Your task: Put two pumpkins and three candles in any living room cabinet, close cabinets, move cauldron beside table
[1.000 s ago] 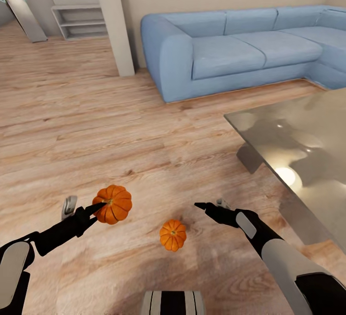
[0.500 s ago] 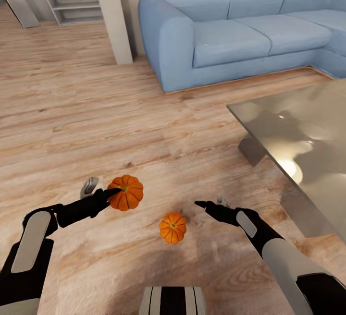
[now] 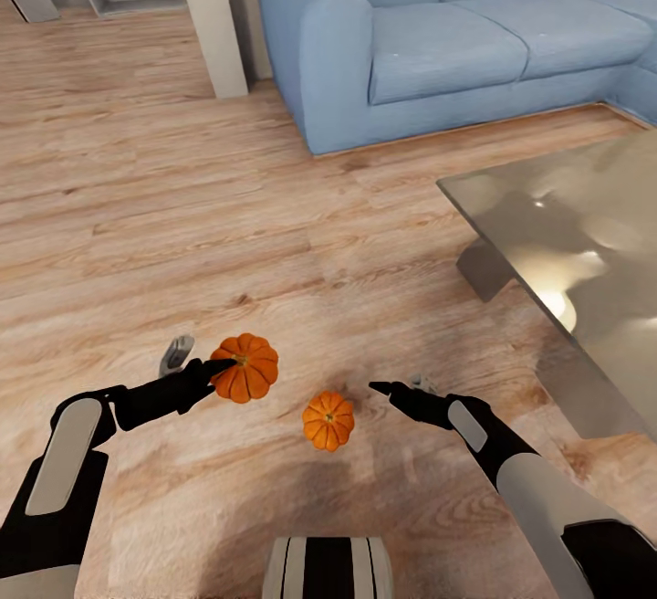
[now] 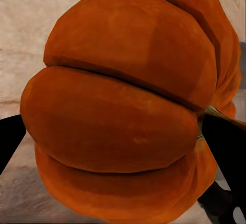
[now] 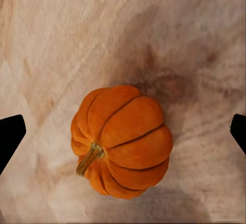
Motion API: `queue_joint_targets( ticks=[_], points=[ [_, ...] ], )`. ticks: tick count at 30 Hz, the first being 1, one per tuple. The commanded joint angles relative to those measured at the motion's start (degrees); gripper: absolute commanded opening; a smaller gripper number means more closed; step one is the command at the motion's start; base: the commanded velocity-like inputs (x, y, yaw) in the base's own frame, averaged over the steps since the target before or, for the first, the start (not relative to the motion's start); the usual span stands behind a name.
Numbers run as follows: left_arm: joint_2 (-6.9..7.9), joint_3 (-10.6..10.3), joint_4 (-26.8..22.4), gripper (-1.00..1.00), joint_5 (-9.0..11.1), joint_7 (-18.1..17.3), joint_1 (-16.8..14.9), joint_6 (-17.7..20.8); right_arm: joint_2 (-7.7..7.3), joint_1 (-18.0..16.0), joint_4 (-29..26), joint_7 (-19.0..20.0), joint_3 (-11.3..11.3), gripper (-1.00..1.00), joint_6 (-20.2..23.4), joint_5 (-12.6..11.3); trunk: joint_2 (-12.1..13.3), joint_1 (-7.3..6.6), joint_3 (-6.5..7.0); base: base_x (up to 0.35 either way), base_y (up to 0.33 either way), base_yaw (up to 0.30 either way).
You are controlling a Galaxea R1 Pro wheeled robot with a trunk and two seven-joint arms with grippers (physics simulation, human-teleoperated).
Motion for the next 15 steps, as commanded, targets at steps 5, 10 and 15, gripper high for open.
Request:
queue_joint_targets(
  ticks=[5, 10, 15],
  points=[
    [-0.01, 0.03, -0.03, -1.00, 0.20, 0.06, 0.08, 0.00, 0.00, 0.00, 0.04, 0.28, 0.03, 1.00, 0.12, -0.07, -0.07, 0.12, -1.11, 0.000, 0.000, 0.000],
    [0.50, -0.69, -1.03, -1.00, 0.59, -0.72, 1.31, -0.36, 0.66, -0.66, -0.05, 1.51, 0.48, 1.00, 0.09, 0.60, -0.07, 0.12, -1.11, 0.000, 0.000, 0.000],
    [0.66, -0.86, -1.60, -1.00, 1.14, -0.81, 2.88, -0.35, 1.05, -0.85, -0.11, 2.70, 0.41, 1.00, -0.03, 0.81, -0.07, 0.12, -1.11, 0.000, 0.000, 0.000]
  ],
)
